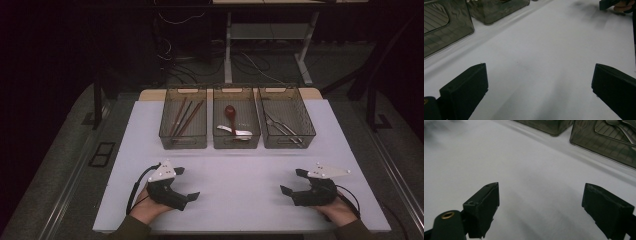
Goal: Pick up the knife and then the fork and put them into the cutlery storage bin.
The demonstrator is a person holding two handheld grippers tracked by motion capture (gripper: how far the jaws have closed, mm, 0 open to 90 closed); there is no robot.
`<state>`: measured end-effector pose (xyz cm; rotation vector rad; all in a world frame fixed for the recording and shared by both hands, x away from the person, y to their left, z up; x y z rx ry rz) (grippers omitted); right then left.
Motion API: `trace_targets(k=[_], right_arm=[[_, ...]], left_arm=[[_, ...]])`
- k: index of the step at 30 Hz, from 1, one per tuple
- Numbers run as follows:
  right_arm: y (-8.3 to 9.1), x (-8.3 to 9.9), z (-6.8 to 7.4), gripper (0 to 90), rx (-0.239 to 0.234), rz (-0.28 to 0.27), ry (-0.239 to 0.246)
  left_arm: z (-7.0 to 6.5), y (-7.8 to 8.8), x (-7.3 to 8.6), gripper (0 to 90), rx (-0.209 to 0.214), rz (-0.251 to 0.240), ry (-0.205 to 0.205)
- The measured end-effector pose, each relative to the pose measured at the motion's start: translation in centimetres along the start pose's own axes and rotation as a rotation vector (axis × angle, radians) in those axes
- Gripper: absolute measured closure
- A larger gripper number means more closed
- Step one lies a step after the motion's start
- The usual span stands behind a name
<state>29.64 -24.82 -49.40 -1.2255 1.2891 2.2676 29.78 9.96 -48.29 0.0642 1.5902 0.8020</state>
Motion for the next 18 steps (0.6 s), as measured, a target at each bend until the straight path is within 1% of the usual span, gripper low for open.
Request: trace_targets(k=[3,18], right_arm=[[0.04,-0.02,-0.13,13.8,-0.001,-0.001,-0.011],[0.11,0.0,-0.09,13.9,-0.007,-0.002,-0.003]], left_arm=[[0.03,0.0,-0.01,0.0,0.0,0.0,-0.001],[0.05,-0.16,-0.04,0.0,0.002,0.001,0.0]])
Point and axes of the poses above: each handheld gripper's, and its own axes: y roughly backward along the jaws, x roughly out of its underside, z roughly to its left, the point moved 8 cm from there along -y, roughly forward along the jaws, and after that the axes turned 11 degrees about -y, right-handed, at the moved point
